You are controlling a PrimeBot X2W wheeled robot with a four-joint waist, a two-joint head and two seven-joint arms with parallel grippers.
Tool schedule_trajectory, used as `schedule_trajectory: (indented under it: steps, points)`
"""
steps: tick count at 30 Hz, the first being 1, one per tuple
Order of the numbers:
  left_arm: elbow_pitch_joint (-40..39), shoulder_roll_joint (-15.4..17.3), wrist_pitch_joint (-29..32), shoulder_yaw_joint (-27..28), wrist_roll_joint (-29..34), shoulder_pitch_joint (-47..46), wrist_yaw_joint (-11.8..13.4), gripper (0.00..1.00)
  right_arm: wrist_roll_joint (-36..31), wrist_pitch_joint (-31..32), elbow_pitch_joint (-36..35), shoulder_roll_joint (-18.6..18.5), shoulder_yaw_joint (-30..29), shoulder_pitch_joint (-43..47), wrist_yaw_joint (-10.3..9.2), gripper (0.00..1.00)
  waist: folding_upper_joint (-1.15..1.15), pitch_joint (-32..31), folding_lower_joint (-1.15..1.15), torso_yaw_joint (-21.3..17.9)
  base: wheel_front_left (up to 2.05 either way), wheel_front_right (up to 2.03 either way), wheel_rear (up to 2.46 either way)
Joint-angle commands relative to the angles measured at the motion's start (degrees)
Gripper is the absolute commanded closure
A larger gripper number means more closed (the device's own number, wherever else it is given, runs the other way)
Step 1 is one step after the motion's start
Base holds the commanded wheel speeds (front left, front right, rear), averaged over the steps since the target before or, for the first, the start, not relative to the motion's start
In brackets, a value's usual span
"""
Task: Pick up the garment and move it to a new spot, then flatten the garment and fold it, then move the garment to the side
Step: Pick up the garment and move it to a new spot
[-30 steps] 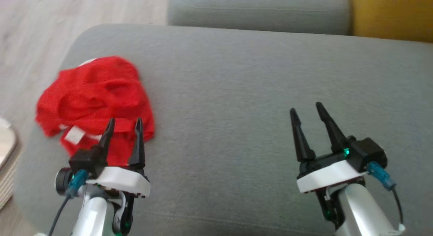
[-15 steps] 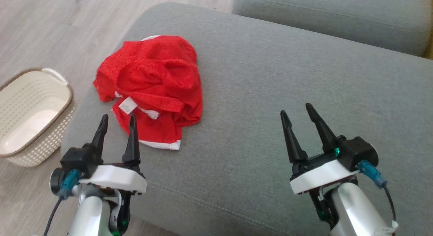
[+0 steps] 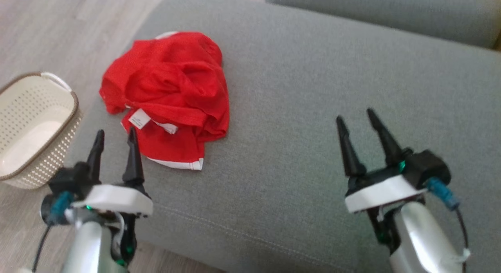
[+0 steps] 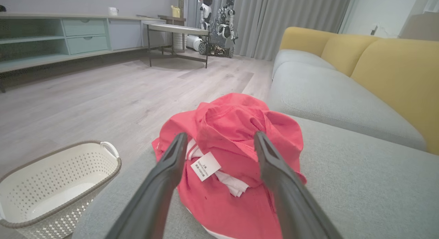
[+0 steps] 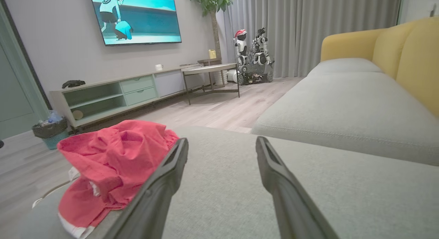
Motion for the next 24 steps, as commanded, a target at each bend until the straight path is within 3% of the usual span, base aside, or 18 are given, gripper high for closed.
schedule_trajectory:
  steps: [1, 7, 11, 24]
  points:
    - [0.03, 1.42, -0.70, 2.71, -0.39, -5.23, -1.09, 0.00, -1.39, -0.62, -2.68, -0.18, -0.38, -3.72, 0.44, 0.00, 0.00, 2.47, 0.00, -1.33, 0.00, 0.00, 0.00]
    - [9.12, 5.32, -0.18, 3.50, -1.46, -14.53, -3.75, 0.00, -3.69, -0.62, -6.64, -0.18, -7.85, -4.50, 0.44, 0.00, 0.00, 7.39, 0.00, -2.96, 0.00, 0.00, 0.00]
    - [16.01, 7.98, 3.87, 2.91, -3.75, -21.86, -5.26, 0.00, -4.54, -0.61, -9.28, -0.18, -11.18, -4.73, 0.44, 0.00, 0.00, 10.48, 0.00, -4.15, 0.00, 0.00, 0.00]
    - [31.15, 14.84, 10.69, -3.36, -8.07, -36.70, -6.26, 0.00, -6.13, 0.71, -13.64, -0.18, -11.15, -6.04, 0.44, 0.00, 0.00, 16.53, 0.00, -8.29, 0.00, 0.00, 0.00]
